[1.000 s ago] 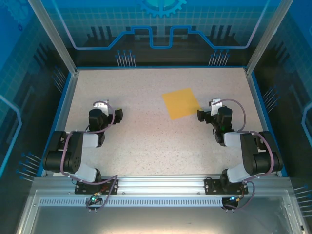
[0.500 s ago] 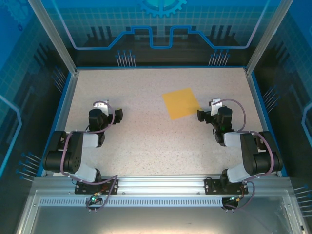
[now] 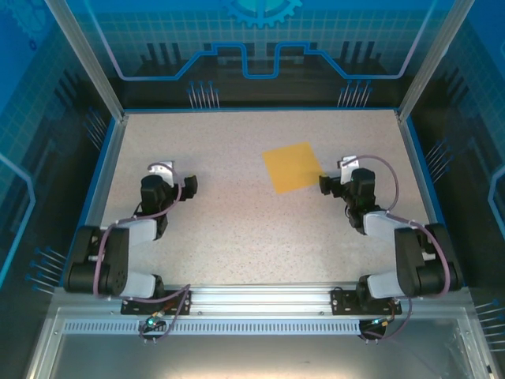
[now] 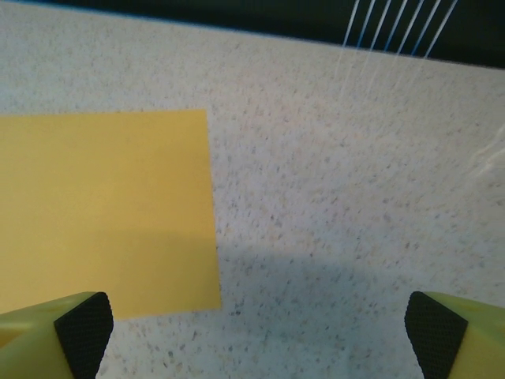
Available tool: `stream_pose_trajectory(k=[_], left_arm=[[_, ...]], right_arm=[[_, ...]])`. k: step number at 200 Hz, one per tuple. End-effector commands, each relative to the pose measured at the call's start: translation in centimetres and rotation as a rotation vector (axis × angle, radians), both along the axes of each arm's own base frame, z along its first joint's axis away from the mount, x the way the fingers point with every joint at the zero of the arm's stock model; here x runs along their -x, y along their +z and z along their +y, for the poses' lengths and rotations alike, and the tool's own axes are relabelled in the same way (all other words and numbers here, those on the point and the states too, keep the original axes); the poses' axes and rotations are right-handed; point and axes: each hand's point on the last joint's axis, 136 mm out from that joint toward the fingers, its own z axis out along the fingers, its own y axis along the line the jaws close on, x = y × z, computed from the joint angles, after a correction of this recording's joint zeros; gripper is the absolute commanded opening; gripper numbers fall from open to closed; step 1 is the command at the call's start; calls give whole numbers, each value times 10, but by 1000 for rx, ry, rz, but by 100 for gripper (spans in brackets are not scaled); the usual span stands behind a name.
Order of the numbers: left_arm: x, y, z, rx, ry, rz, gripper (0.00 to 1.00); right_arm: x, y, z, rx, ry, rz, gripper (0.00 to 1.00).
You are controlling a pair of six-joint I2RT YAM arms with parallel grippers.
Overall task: Fold a paper plane with a square sheet of paper (pick it up from the middle)
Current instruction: Move the square sheet of paper to the center of the table.
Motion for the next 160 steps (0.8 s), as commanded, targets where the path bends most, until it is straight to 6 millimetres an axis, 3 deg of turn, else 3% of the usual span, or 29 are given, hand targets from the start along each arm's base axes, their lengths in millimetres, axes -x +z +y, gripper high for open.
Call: stream_pose_trajectory(k=[1,18,31,45,76,97,160], left_arm=[[-1,40,1,29,28,-38,99],[2,52,0,94,49,-11,99],[4,58,-2,154,65,31,99],[6,61,-5,225,83,76,99],[10,51,-24,405,65,198,98],[7,44,-38,486,23,255,98],[-3,24,-58,549,-7,357,99]], right_arm=[[2,26,-3,-50,-98,107,99],[0,28,6,-116,-146,218,99],[-5,26,27,-159,-116,310,99],[-8,11,51,-181,-108,445,99],[-23,-13,117,-164,-24,569,99],[-40,-31,148,-163,-18,639,97],[-63,-82,184,-158,-30,762,96]])
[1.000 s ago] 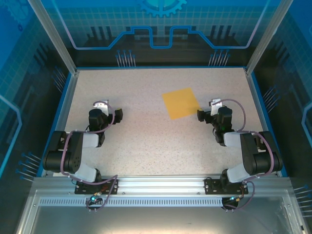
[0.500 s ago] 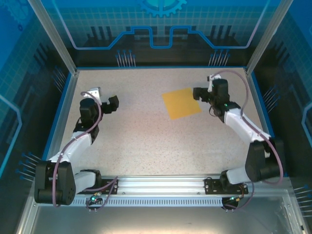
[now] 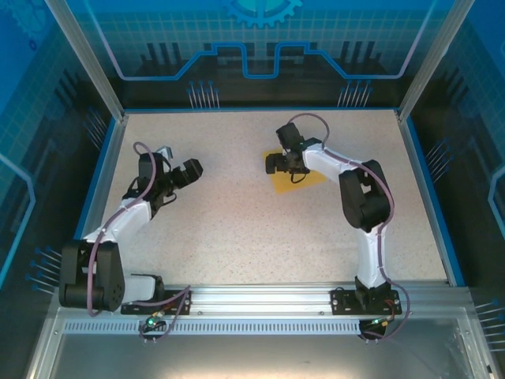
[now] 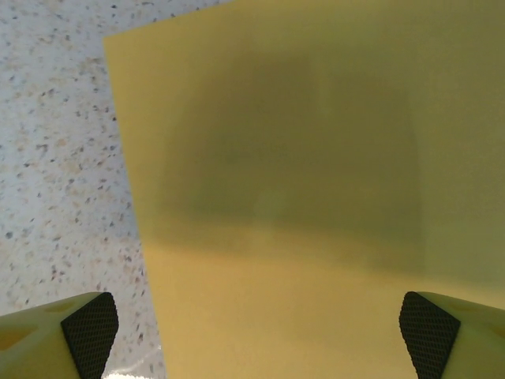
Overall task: Fold a paper plane with a square sheet of paper (pick it up from the middle)
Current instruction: Move the square sheet of paper to the center of the table.
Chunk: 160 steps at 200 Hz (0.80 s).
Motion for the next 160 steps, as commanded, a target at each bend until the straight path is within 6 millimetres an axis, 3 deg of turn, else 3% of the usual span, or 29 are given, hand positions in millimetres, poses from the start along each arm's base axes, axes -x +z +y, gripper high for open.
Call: stream_pose_trajectory(k=[1,44,78,130,142,160], left_arm=[[-4,3,-17,63,-39,30,98],[-7,-7,-22,64,-50,61,99],[-10,-15,-22,63,-50,83,99],[-15,-27,-27,69,-54,111,98],[-16,-29,-29,71,-56,117,99],[-17,-30,-31,76,-56,119,98]], right_arm=[[5,-8,10,-10,-11,70,96],[23,-32,20,-4,1,157,96],[65,-44,27,-17,2,249,96],[153,-31,52,-23,29,351,96],[157,-23,56,-25,37,343,96],[143,-4,53,-1,43,268,96]])
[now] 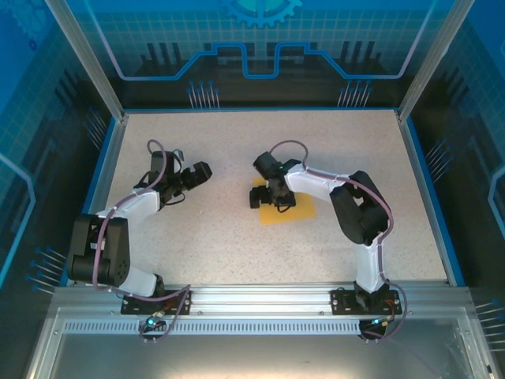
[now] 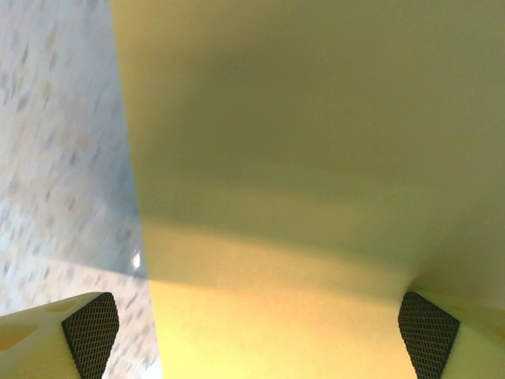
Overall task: Fold a paper plane with a square sheet of paper (pick it up from the middle)
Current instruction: Move the square sheet of paper to the center of the table, then fold the square sheet of paper in half at the center of the table.
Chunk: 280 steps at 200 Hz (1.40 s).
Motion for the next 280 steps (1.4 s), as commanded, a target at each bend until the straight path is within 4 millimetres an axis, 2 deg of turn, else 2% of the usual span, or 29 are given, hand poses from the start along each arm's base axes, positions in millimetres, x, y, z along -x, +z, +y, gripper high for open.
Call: stream_pose_trajectory(k=[1,22,38,53,125,197,244,280], left_arm=[[-9,8,-9,29,-11,-13,98],[-9,8,-10,34,-11,-11,98],[-7,8,-10,34,-9,-4,99],[-6,7,-10,33,-7,1,98],[-4,3,-11,45,1,22,98],[-6,-2,-12,50,2,36,99],[-6,-5,-11,48,4,41,99],[-5,-7,-11,48,3,47,98]], right_arm=[[3,21,-9,21,-33,-9,97],[-16,37,-23,90,36,-72,99],[-20,35,-27,121,153,-56,99],[-25,30,-35,173,179,-38,99],[-52,13,-51,232,-28,-10,99],[-38,-15,-40,177,25,87,99],[-22,-35,-57,235,11,142,94],[-15,-41,-61,225,2,157,84]])
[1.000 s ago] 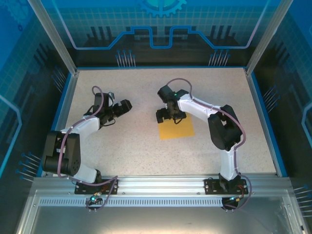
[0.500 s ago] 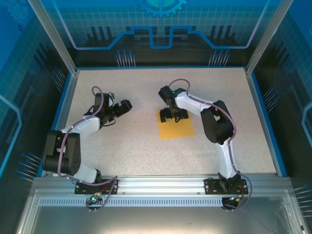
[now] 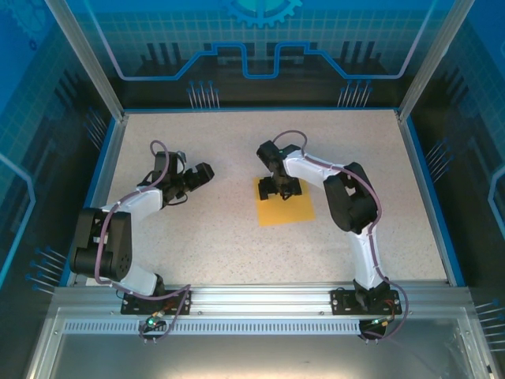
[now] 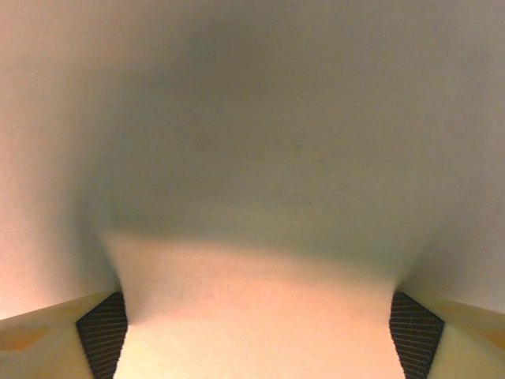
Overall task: Fold a paper plane with a square sheet of paper (pick it up from the middle)
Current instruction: Fold the square sheet of paper in half at the center of the table.
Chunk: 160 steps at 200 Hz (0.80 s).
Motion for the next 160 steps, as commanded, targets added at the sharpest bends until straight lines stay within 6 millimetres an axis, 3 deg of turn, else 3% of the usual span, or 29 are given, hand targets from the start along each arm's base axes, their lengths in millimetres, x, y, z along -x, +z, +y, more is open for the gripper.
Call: stream_pose_trajectory(k=[1,69,85,116,142,160], left_arm=[[-4,5,-6,27,-6,2,99],[-1,5,-7,32,-6,2,99],[-1,6,-7,36,-8,3,98],[1,8,-11,60,-18,0,98],[5,12,-21,95,-61,-7,92],[9,13,-26,115,-81,-4,89]], right_arm=[[28,-32,-21,61,-21,121,83],[23,-21,-20,41,-46,83,67],[21,-13,-13,4,-37,66,58],[18,15,22,-212,-3,30,39],[20,55,65,-494,38,-1,26],[20,80,83,-648,56,-29,20]])
